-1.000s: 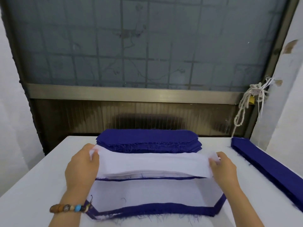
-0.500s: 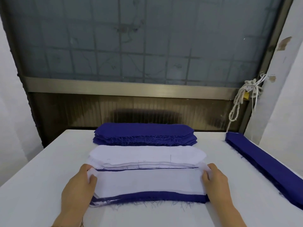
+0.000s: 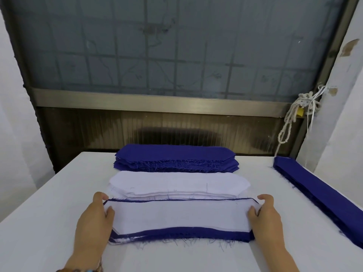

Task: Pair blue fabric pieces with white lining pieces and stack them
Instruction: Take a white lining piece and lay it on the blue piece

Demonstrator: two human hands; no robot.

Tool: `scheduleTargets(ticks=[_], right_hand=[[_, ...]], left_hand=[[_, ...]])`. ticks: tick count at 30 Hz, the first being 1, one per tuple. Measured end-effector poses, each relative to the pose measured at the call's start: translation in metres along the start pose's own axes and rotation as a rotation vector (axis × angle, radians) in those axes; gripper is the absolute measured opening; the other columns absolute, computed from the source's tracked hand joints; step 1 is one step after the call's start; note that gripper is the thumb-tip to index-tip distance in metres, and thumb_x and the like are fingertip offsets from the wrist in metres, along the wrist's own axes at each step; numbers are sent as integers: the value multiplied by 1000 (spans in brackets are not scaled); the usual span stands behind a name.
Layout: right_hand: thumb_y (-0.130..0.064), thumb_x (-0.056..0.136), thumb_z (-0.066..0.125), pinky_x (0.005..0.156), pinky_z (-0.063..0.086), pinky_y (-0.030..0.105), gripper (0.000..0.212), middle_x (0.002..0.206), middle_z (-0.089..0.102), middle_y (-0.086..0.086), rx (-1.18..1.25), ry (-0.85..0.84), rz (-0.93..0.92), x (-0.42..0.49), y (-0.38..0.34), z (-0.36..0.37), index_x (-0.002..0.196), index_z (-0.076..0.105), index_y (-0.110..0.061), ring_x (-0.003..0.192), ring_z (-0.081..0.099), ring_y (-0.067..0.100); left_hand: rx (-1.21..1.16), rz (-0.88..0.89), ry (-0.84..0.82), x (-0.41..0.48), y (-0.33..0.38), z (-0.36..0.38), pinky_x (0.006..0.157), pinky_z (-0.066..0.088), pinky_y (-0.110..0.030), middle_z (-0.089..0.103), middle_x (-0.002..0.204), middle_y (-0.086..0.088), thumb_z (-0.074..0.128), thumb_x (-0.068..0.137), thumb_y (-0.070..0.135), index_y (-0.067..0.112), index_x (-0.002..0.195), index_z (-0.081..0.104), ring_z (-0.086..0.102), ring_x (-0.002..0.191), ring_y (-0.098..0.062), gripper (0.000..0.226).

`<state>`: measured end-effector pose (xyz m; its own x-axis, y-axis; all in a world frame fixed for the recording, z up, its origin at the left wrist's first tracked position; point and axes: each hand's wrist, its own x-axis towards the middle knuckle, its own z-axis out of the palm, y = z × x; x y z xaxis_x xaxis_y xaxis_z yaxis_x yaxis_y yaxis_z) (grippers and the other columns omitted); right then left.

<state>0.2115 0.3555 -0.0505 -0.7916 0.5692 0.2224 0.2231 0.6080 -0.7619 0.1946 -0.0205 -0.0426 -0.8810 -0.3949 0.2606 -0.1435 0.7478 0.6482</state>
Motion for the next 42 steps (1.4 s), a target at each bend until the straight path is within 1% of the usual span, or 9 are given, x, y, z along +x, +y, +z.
scheduleTargets(ticks=[7,13,15,18,21,25,30,37,42], right_hand=[[-10,91,55,70,42,38,22,97,48,11,-116,49,-2,0,0,0,113,52,-10,85,52,34],[-5,84,63,73,36,39,18,99,50,14,-308,190,-91,3,1,2,101,66,-10,88,46,33],[-4,85,63,72,30,36,17,99,52,11,-314,195,-120,4,1,3,99,67,-14,90,45,32],[-2,88,60,73,35,36,17,96,56,6,-209,174,-235,5,0,4,95,66,-17,88,47,27],[-4,91,58,73,38,27,19,91,56,-4,-57,34,-398,2,-2,4,91,60,-23,81,48,16],[-11,94,57,72,41,21,16,81,57,-9,-3,-212,-442,0,-4,5,83,61,-22,79,53,8],[-15,94,57,74,43,25,15,79,60,-8,-74,-240,-435,2,-5,6,81,60,-21,80,53,8],[-27,94,51,70,48,33,12,78,58,-7,-323,-244,-430,6,-13,11,82,54,-25,78,52,11],[-28,94,45,61,42,27,23,72,54,-6,-483,-330,-337,22,-29,14,71,42,-24,65,48,11]], left_hand=[[10,61,43,2,-5,4,60,44,-38,54,73,-10,56,91,6,8,94,56,52,64,-25,4],[236,-12,133,3,-3,3,72,37,-43,54,96,-18,58,86,1,9,102,65,44,91,-35,20],[224,-20,161,3,-2,3,75,35,-43,54,101,-17,59,84,0,13,102,65,44,94,-35,23],[70,116,191,5,0,2,77,40,-43,58,99,-9,63,87,5,20,99,62,48,92,-29,20],[-153,304,44,3,2,6,72,46,-33,56,87,5,63,89,8,28,91,59,51,83,-15,21],[-155,380,-133,2,-3,13,72,48,-31,56,77,7,68,85,2,29,80,62,54,78,-12,27],[-155,294,-198,7,-2,12,79,49,-39,58,79,2,66,84,0,26,82,66,55,80,-21,27],[30,294,-343,23,7,7,72,46,-28,58,79,3,60,88,16,28,83,62,51,76,-12,13],[231,263,-376,40,19,7,67,48,-23,60,73,9,52,91,27,29,78,61,56,70,-7,16]])
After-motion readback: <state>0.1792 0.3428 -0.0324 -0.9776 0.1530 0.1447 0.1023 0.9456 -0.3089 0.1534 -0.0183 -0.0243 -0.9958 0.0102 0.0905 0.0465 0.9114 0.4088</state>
